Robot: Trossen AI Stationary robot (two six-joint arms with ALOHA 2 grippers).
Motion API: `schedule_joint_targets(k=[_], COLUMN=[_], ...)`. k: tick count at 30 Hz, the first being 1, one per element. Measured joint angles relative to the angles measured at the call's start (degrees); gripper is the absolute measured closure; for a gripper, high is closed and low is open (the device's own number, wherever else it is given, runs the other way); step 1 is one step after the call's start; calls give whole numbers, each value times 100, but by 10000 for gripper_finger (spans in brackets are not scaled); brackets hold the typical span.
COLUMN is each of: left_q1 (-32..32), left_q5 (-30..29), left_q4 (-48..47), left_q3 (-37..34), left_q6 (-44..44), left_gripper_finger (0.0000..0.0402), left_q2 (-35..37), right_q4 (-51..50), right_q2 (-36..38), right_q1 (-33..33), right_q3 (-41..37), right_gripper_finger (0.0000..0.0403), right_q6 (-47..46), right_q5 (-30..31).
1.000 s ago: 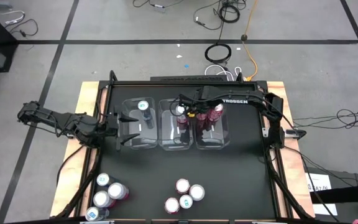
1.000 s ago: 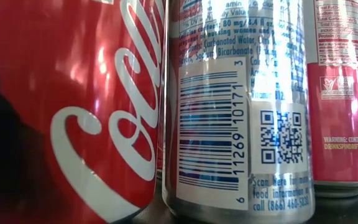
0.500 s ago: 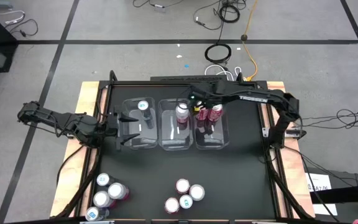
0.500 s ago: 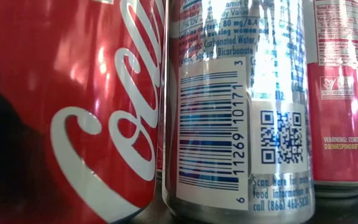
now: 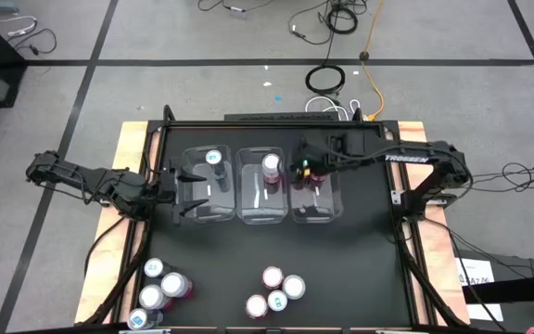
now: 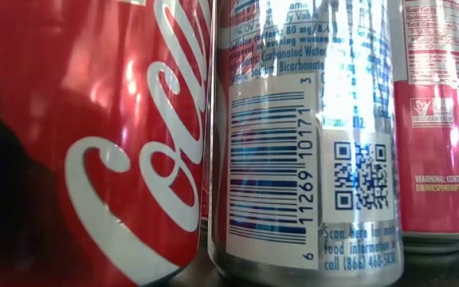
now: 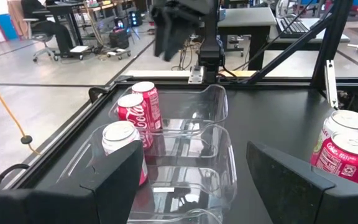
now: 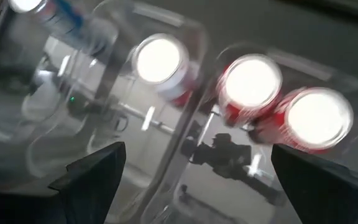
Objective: Sort soda cans
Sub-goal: Put the blue soda can into the left transparent bin
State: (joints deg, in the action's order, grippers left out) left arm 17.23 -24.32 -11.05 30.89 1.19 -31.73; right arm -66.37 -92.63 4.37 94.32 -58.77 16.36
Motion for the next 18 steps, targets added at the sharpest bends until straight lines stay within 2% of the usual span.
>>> schedule_joint_targets(k=[4,9,14,18], left_q1=[9,9,9,7], left_q5=[260,426,252,155], left_q4=[2,6,17,-2], left_q3=[0,0,0,0], left_q6=[2,15,906,1133], left_gripper_finger=[107,107,107,107], left_q2=[-1,-2,-2,-4], right_q4=[-2,-47,-98,-148], right_q2=[-14,-14,-65,-150], right_q1=[-504,-1156,-1593,-1821], right_q3=[0,0,0,0], right_gripper_finger=[7,7,7,7], right_q6=[-448,-1135,-1647,-1954], right_q5=[39,493,591,641])
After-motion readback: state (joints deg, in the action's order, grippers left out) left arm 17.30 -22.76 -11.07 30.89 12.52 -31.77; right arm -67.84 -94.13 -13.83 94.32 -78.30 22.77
